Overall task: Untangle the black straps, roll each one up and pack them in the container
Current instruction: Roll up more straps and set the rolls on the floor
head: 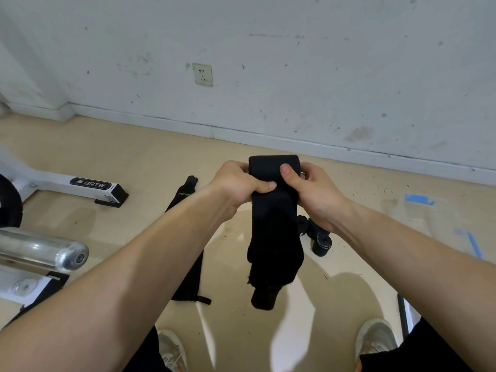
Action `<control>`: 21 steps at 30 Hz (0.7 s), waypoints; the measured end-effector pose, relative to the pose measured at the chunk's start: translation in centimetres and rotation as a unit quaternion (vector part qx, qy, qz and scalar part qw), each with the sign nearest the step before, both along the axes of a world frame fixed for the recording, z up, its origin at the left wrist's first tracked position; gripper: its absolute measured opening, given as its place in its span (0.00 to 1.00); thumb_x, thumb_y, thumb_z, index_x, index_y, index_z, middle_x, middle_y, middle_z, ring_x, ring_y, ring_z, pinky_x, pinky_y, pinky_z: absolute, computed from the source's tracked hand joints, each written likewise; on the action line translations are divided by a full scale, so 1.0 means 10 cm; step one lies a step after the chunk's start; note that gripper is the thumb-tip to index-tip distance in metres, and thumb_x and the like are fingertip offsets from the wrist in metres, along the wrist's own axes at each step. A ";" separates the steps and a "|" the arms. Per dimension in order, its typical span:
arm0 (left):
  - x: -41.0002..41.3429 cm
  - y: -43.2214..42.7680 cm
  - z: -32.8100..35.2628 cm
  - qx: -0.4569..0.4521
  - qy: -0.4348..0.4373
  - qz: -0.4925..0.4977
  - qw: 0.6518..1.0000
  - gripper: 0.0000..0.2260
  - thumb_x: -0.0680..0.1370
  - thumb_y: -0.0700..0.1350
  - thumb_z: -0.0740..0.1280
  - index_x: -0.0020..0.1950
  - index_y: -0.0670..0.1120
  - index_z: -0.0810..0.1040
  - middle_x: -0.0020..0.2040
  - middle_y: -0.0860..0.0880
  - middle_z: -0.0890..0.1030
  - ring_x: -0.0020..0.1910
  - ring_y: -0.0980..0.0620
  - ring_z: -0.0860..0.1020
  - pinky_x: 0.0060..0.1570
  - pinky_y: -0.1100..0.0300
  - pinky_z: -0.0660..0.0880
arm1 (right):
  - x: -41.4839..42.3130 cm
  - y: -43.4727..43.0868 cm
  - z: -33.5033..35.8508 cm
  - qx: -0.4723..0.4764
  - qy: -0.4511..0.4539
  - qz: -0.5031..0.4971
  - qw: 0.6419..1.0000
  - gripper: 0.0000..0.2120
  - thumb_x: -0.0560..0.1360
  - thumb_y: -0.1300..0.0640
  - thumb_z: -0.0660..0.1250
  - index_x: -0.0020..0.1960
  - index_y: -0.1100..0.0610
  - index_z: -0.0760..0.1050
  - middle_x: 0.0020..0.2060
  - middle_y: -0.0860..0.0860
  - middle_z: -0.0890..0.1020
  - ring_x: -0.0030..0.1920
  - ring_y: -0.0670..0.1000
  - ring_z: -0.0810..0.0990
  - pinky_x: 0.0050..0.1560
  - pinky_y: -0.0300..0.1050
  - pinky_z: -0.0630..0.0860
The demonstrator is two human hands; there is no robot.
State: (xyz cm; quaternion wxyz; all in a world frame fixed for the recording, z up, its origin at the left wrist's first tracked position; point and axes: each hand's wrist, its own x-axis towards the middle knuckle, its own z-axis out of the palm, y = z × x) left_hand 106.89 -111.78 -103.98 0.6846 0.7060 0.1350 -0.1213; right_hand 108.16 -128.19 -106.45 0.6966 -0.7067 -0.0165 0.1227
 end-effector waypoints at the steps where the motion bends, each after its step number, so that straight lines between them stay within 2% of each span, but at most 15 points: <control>1: -0.01 0.01 0.03 -0.007 0.008 -0.015 1.000 0.14 0.73 0.30 0.75 0.57 0.37 0.82 0.54 0.41 0.86 0.51 0.45 0.86 0.52 0.54 0.84 | 0.00 0.00 -0.02 0.002 0.000 -0.001 1.000 0.22 0.78 0.46 0.71 0.63 0.62 0.75 0.54 0.58 0.85 0.56 0.58 0.85 0.60 0.57 0.81; 4: -0.04 0.05 0.12 -0.042 0.020 -0.044 0.998 0.11 0.74 0.37 0.77 0.56 0.37 0.83 0.51 0.42 0.87 0.49 0.47 0.87 0.49 0.59 0.83 | -0.01 -0.01 -0.03 0.013 0.002 0.004 1.000 0.16 0.81 0.55 0.68 0.65 0.62 0.73 0.51 0.57 0.85 0.53 0.56 0.86 0.49 0.47 0.82; 6: -0.04 0.07 0.15 -0.062 0.016 -0.036 0.997 0.13 0.76 0.42 0.76 0.57 0.36 0.83 0.51 0.42 0.87 0.50 0.47 0.87 0.49 0.59 0.83 | -0.01 -0.01 -0.01 0.025 0.003 0.012 1.000 0.15 0.81 0.57 0.67 0.65 0.61 0.72 0.51 0.56 0.85 0.52 0.56 0.86 0.47 0.46 0.80; 9: -0.04 0.08 0.13 -0.048 -0.006 -0.010 0.999 0.12 0.77 0.41 0.75 0.57 0.36 0.82 0.51 0.41 0.87 0.47 0.46 0.87 0.47 0.58 0.83 | 0.00 -0.01 0.02 0.034 0.005 0.021 0.999 0.14 0.81 0.59 0.68 0.65 0.60 0.73 0.51 0.57 0.86 0.52 0.57 0.86 0.50 0.50 0.82; 12: -0.02 0.10 0.12 -0.041 -0.019 -0.005 0.999 0.13 0.76 0.40 0.76 0.58 0.36 0.82 0.53 0.40 0.87 0.49 0.45 0.87 0.48 0.56 0.83 | -0.01 -0.03 0.07 0.051 0.024 0.025 0.998 0.17 0.79 0.57 0.71 0.66 0.58 0.75 0.52 0.57 0.86 0.53 0.57 0.86 0.53 0.52 0.83; 15: 0.01 0.13 0.13 -0.056 -0.033 0.009 0.998 0.14 0.77 0.40 0.75 0.60 0.37 0.81 0.55 0.41 0.86 0.51 0.45 0.87 0.48 0.56 0.83 | 0.00 -0.06 0.09 0.036 0.053 0.044 0.997 0.20 0.76 0.54 0.74 0.66 0.56 0.76 0.52 0.55 0.87 0.49 0.53 0.87 0.46 0.47 0.82; 17: 0.03 0.14 0.12 -0.049 -0.040 0.019 0.998 0.15 0.77 0.40 0.76 0.61 0.38 0.80 0.56 0.41 0.86 0.51 0.46 0.87 0.49 0.56 0.84 | 0.02 -0.08 0.06 0.013 0.060 0.059 0.996 0.20 0.75 0.60 0.75 0.65 0.60 0.76 0.49 0.56 0.87 0.46 0.53 0.87 0.41 0.45 0.81; 19: 0.04 0.15 0.10 -0.031 -0.052 0.024 0.998 0.16 0.76 0.40 0.76 0.61 0.39 0.80 0.56 0.42 0.85 0.52 0.45 0.86 0.52 0.53 0.84 | 0.04 -0.08 0.03 -0.002 0.050 0.056 0.997 0.21 0.73 0.64 0.76 0.64 0.63 0.77 0.48 0.57 0.87 0.46 0.55 0.87 0.45 0.48 0.82; 21: 0.04 0.15 0.06 0.034 -0.094 0.017 0.995 0.17 0.76 0.41 0.77 0.63 0.42 0.79 0.56 0.45 0.85 0.55 0.47 0.85 0.55 0.52 0.83 | 0.06 -0.07 0.04 -0.001 0.042 0.046 0.998 0.23 0.72 0.66 0.77 0.65 0.63 0.76 0.49 0.59 0.87 0.49 0.59 0.87 0.54 0.55 0.83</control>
